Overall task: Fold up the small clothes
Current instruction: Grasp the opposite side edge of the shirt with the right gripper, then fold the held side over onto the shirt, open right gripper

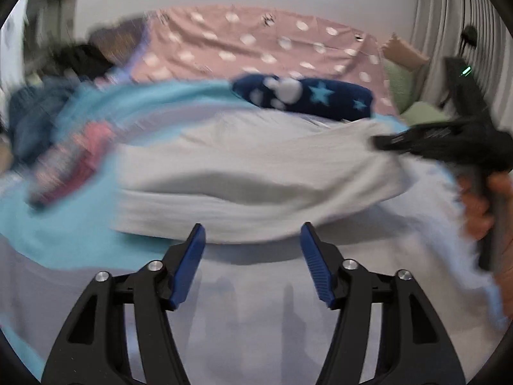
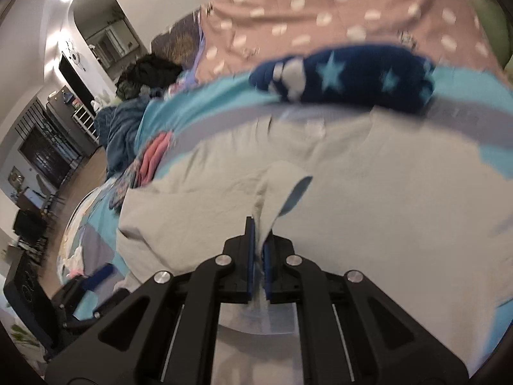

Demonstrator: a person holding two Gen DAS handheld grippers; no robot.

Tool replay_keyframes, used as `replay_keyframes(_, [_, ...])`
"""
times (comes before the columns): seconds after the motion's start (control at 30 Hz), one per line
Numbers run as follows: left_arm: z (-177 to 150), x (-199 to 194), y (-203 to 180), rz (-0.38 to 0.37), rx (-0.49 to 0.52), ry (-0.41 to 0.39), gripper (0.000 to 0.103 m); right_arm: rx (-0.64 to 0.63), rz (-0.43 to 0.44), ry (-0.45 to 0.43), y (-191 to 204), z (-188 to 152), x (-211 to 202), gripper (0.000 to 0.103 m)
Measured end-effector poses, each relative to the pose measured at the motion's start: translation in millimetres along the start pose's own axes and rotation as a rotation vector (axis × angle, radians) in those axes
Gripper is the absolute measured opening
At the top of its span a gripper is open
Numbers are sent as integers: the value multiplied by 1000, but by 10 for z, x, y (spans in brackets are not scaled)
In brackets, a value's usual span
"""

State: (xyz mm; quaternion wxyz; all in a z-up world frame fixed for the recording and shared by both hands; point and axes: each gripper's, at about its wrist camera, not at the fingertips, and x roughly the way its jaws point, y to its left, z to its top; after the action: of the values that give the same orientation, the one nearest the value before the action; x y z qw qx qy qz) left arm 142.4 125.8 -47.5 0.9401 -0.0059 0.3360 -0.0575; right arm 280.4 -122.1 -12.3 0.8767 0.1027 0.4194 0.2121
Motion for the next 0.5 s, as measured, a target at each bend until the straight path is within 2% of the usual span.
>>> replay_keyframes(0.03, [1,-36,34,44,20,-18,81,-3,-8,-19,-24,35,-73,5])
replay_keyframes(0.07, [-6,-52,73,63,29,-25,84,-2,-20,-41,-71,79,-163,5])
replay_keyframes(0.17, [-24,-8,224,73,6,19,84,24,-53,-81,-215,172,-328,5])
replay_keyframes(0.3, [-13,179,365,50,-46,108,84,64,-107,-116,-429,209,-468,5])
replay_keyframes(0.43, [26,397,402,61,-52,180,84,99,-162,-130,-658,179,-551,5])
replay_keyframes(0.5, [41,460,411,58,-53,191,84,108,-209,-139,-784,156,-585,5])
